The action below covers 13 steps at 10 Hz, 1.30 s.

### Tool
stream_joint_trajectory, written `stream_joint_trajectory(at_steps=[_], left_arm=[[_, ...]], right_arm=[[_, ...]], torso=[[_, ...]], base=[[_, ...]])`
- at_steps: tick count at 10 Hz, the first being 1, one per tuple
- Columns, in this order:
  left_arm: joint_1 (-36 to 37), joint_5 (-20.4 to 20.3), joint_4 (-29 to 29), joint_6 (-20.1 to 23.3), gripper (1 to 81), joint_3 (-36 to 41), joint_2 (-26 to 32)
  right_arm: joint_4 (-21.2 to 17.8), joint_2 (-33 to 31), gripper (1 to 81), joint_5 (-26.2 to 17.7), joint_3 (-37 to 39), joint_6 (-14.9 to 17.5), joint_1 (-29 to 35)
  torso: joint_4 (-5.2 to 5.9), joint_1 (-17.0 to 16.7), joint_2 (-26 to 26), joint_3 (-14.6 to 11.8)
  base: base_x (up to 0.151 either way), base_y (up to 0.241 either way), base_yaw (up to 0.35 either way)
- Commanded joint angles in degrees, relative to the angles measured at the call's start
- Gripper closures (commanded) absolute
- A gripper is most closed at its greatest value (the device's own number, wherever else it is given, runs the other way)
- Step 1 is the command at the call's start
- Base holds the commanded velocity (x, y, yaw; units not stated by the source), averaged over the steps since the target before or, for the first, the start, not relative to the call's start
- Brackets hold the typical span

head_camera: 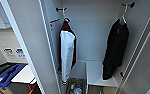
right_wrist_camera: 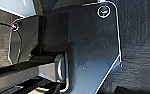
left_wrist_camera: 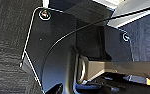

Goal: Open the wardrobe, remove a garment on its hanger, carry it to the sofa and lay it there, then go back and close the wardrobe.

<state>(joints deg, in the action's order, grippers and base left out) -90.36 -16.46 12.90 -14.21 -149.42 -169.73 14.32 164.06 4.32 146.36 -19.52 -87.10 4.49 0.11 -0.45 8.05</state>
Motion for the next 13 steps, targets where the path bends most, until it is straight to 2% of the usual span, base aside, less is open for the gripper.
stream_joint_trajectory(at_steps=[1,4,5,6,8,10,12,13], left_arm=[[0.8,2.7,0.3,0.0,1.0,0.0,0.4],[0.8,2.7,0.3,0.1,1.0,0.0,0.4],[0.8,2.7,0.4,0.1,1.0,0.1,0.4],[0.8,3.4,0.3,0.2,1.0,0.1,0.4],[0.8,4.0,0.3,0.4,1.0,-0.1,0.4],[0.9,5.1,0.4,0.4,1.0,-0.2,0.7],[1.9,7.8,0.5,0.7,1.0,-0.2,0.4],[2.5,7.9,0.4,0.7,1.0,-0.2,0.2]], right_arm=[[1.1,-1.3,1.0,-4.1,0.2,0.2,1.6],[1.2,-1.2,1.0,-4.1,0.2,0.3,2.2],[2.5,-0.9,1.0,-4.1,0.5,0.9,3.3],[7.0,-0.7,1.0,-4.3,0.5,2.0,4.8],[22.1,0.6,1.0,-5.3,0.6,5.0,8.2],[32.5,3.8,1.0,-11.7,3.9,5.4,12.4],[45.7,9.0,1.0,-17.6,9.3,6.7,15.9],[52.2,10.9,1.0,-19.2,11.0,6.7,17.6]], torso=[[0.00,0.0,0.0,0.0],[0.00,-0.1,-0.1,0.0],[0.00,-0.1,-0.1,0.0],[0.00,-0.1,-0.1,-0.1],[0.00,-0.1,-0.1,-0.1],[0.00,-0.1,-0.1,-0.1],[0.00,-0.1,-0.1,-0.1],[0.00,-0.1,-0.1,-0.1]], base=[[-0.068,0.000,0.000],[-0.048,0.000,0.000],[0.000,0.000,0.000],[0.000,0.000,0.000],[0.000,0.000,0.000],[0.000,0.000,0.000],[0.000,0.000,0.000],[0.000,0.000,0.000]])
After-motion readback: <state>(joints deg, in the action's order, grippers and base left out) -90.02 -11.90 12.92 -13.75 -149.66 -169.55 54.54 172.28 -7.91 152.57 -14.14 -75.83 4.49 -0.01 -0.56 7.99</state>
